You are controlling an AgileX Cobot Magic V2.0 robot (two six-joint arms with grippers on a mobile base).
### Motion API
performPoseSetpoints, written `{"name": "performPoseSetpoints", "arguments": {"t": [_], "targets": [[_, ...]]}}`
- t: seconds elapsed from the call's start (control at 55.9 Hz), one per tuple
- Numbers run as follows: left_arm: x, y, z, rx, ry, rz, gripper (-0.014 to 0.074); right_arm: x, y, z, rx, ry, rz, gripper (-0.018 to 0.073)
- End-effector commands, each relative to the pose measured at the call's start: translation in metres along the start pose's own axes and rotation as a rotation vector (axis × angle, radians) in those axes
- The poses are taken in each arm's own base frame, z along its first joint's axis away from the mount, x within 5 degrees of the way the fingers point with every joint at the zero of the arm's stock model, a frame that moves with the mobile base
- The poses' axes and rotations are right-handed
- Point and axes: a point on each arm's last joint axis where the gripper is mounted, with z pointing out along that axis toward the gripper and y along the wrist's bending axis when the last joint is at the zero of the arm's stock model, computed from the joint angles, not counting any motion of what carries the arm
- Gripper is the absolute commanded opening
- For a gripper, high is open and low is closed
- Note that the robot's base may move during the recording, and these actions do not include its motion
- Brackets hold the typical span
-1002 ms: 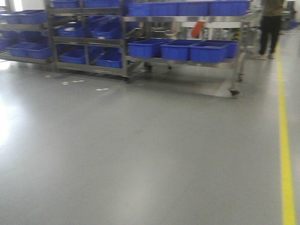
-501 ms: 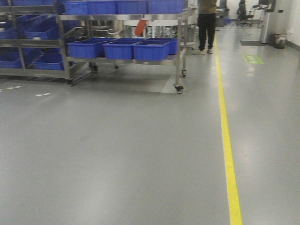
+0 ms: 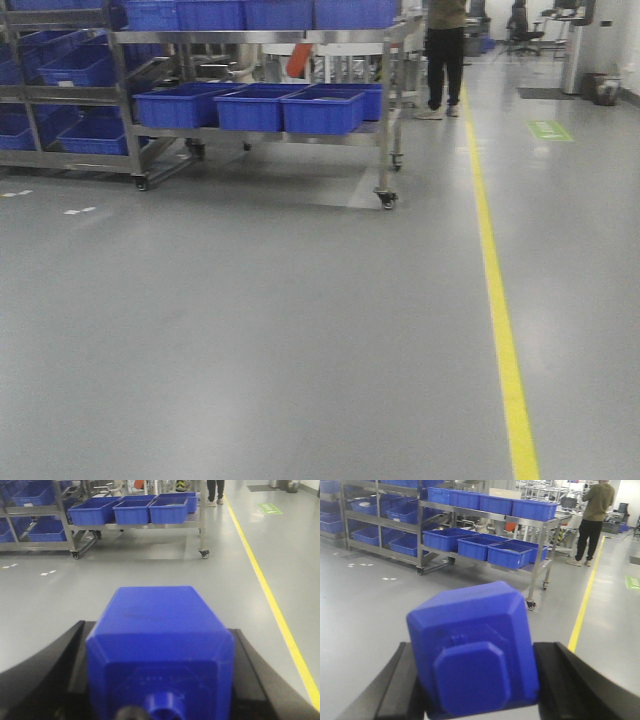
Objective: Pick and sort blue part to right shelf
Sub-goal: 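Drive the base across the floor holding both blue parts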
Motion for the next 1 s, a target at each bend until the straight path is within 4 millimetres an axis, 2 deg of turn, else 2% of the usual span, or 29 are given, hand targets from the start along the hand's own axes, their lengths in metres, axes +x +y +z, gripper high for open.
{"name": "performPoseSetpoints", "arguments": {"t": [0.0,0.984], "targets": [[-0.0149,-0.0016,-0.0017,0.026,-0.092,0.006,0.0375,-0.0154,-0.0027,-0.0009,0.027,-0.098,0.003,0.0069],[-0.0149,-0.0016,-0.0017,0.024,-0.092,0.005,0.0376,-0.0154,-0.0027,-0.0009,0.027,-0.098,0.003,0.0069]]}}
